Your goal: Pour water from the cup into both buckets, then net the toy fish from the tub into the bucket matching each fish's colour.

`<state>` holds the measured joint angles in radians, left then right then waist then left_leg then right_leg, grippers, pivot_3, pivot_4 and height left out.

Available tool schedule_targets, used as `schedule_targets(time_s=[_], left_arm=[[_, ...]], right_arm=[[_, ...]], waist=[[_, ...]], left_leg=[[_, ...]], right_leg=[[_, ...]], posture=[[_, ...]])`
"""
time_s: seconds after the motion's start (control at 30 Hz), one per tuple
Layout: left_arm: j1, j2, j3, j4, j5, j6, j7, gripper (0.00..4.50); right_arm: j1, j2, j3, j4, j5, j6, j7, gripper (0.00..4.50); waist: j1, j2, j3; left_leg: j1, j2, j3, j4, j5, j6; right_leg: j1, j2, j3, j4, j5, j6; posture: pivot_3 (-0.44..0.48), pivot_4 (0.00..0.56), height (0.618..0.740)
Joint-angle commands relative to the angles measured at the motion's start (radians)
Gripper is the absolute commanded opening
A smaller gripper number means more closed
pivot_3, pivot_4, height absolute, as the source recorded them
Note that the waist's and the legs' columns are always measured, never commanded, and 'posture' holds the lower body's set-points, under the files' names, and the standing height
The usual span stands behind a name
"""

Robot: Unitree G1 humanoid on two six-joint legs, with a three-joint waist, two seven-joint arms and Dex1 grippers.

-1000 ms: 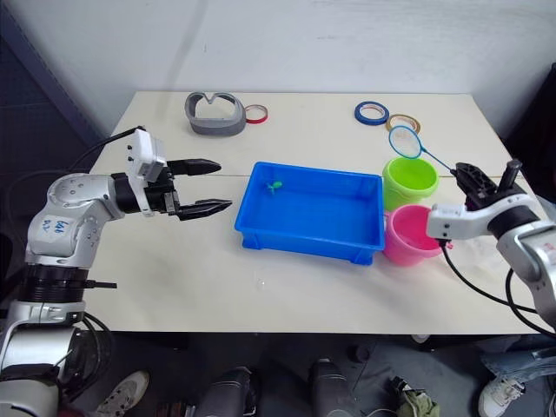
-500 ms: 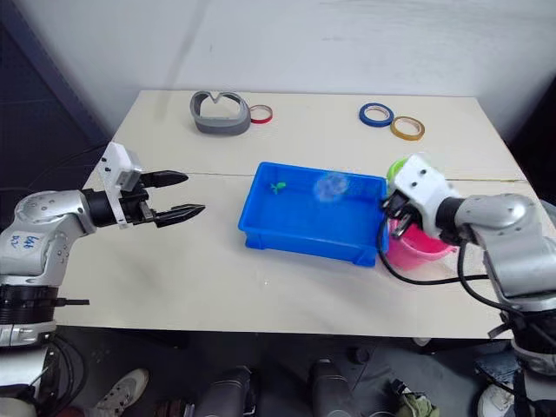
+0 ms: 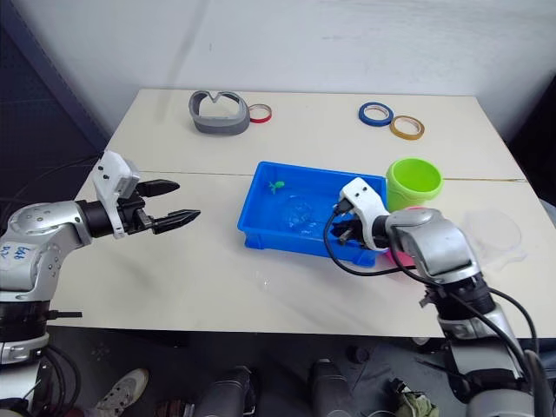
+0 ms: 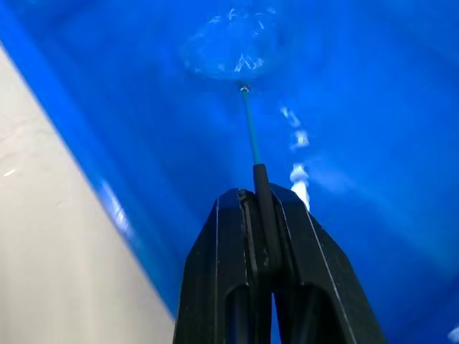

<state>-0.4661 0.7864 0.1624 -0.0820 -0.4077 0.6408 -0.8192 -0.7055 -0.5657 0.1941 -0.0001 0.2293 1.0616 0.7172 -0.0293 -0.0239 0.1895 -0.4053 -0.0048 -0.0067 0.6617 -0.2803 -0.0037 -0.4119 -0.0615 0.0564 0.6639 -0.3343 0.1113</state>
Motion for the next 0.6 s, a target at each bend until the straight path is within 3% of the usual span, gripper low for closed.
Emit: schedule_targets(time_s=[0.03, 0.37, 0.6], left_arm=[[0.0, 0.013, 0.035, -0.054, -0.019, 0.006, 0.01, 4.46], [0.009, 0.018, 0.041, -0.079, -0.024, 0.01, 0.019, 4.46], [0.011, 0.018, 0.043, -0.084, -0.024, 0.011, 0.021, 4.46]], right_arm=[[-0.054, 0.05, 0.013, 0.049, -0.021, -0.036, -0.035, 0.0], [-0.156, 0.185, -0.018, 0.213, -0.042, -0.137, -0.116, 0.0], [-0.174, 0.23, -0.061, 0.229, -0.036, -0.181, -0.159, 0.0]], waist=[[-0.002, 0.0, 0.0], [-0.003, 0.0, 0.0], [-0.005, 0.0, 0.0]], left_leg=[[0.0, 0.0, 0.0, 0.0, 0.0, 0.0], [0.0, 0.0, 0.0, 0.0, 0.0, 0.0], [0.0, 0.0, 0.0, -0.001, 0.0, -0.001]], right_leg=[[0.0, 0.0, 0.0, 0.0, 0.0, 0.0], [-0.001, 0.0, -0.001, 0.0, 0.0, 0.0], [-0.001, 0.0, -0.001, 0.0, 0.0, 0.0]], posture=[[0.0, 0.15, 0.74], [0.0, 0.15, 0.74], [0.0, 0.15, 0.74]])
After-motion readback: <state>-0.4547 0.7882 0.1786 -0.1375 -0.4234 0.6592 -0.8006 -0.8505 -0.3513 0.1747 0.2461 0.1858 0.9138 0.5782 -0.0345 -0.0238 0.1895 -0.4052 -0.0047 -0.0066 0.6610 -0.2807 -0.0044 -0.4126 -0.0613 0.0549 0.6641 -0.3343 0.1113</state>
